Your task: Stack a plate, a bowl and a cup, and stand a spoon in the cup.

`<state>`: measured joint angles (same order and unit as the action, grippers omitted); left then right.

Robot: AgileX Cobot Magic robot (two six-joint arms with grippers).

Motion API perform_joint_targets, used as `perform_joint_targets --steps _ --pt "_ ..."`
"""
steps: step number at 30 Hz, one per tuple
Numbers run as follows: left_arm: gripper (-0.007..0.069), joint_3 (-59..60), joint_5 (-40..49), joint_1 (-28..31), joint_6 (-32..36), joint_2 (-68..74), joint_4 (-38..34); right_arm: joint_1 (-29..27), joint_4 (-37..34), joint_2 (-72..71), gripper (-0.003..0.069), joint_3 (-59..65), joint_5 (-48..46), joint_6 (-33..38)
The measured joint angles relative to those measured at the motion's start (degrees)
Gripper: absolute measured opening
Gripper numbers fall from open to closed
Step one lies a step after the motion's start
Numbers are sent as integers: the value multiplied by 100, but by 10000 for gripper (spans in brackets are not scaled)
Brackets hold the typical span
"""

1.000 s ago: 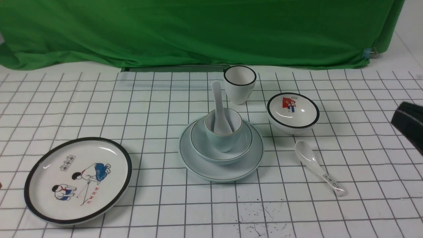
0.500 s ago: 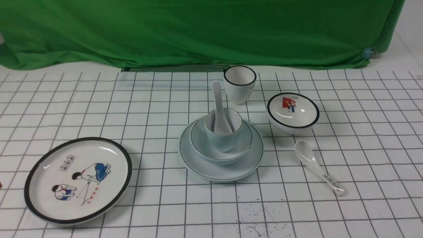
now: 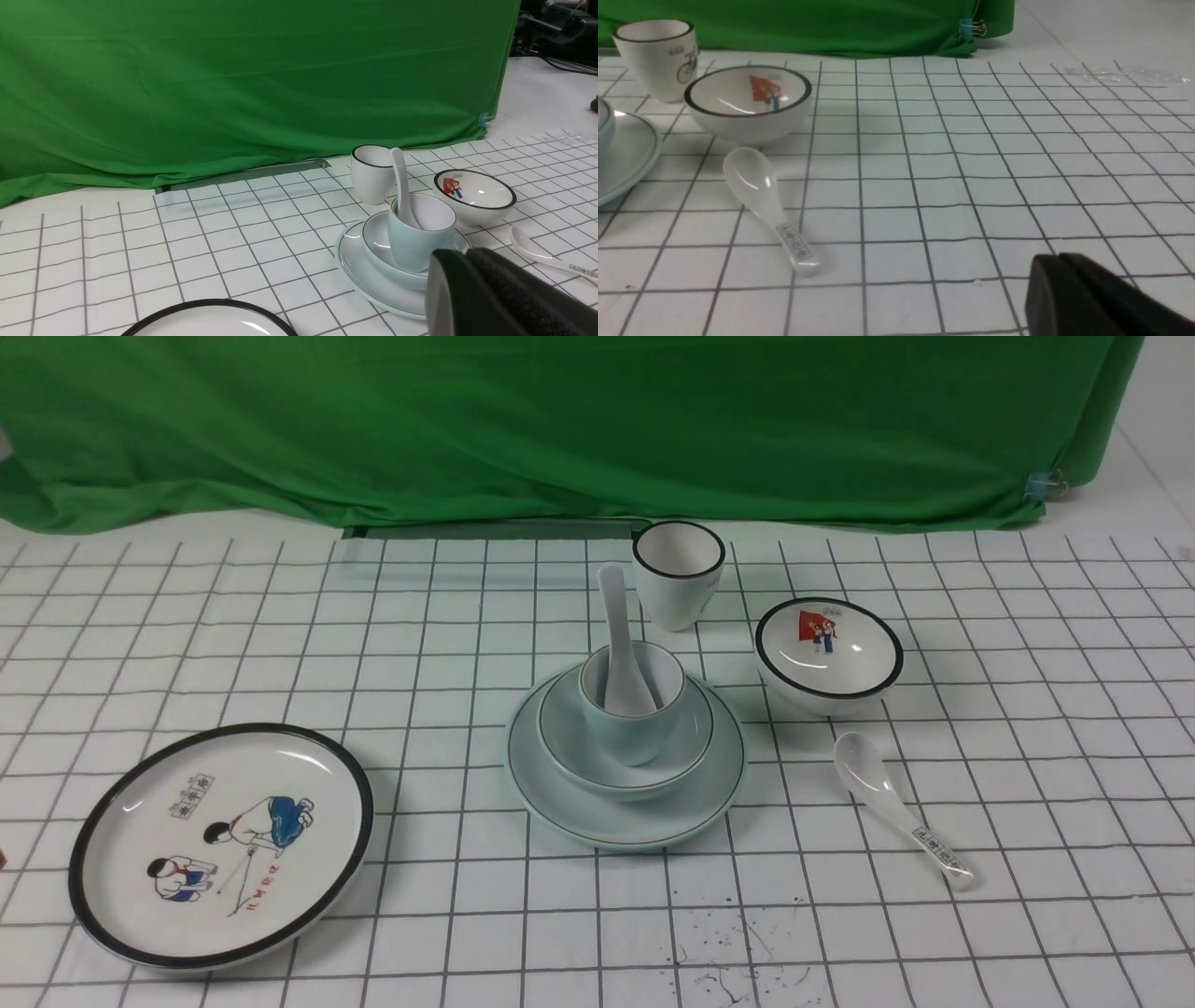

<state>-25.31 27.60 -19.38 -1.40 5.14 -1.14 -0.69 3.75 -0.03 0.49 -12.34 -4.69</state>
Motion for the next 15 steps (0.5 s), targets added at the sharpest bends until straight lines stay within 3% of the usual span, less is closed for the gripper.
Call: perform_joint_targets --steps 15 --pt "-29 0 0 0 0 0 0 12 0 0 25 0 -25 0"
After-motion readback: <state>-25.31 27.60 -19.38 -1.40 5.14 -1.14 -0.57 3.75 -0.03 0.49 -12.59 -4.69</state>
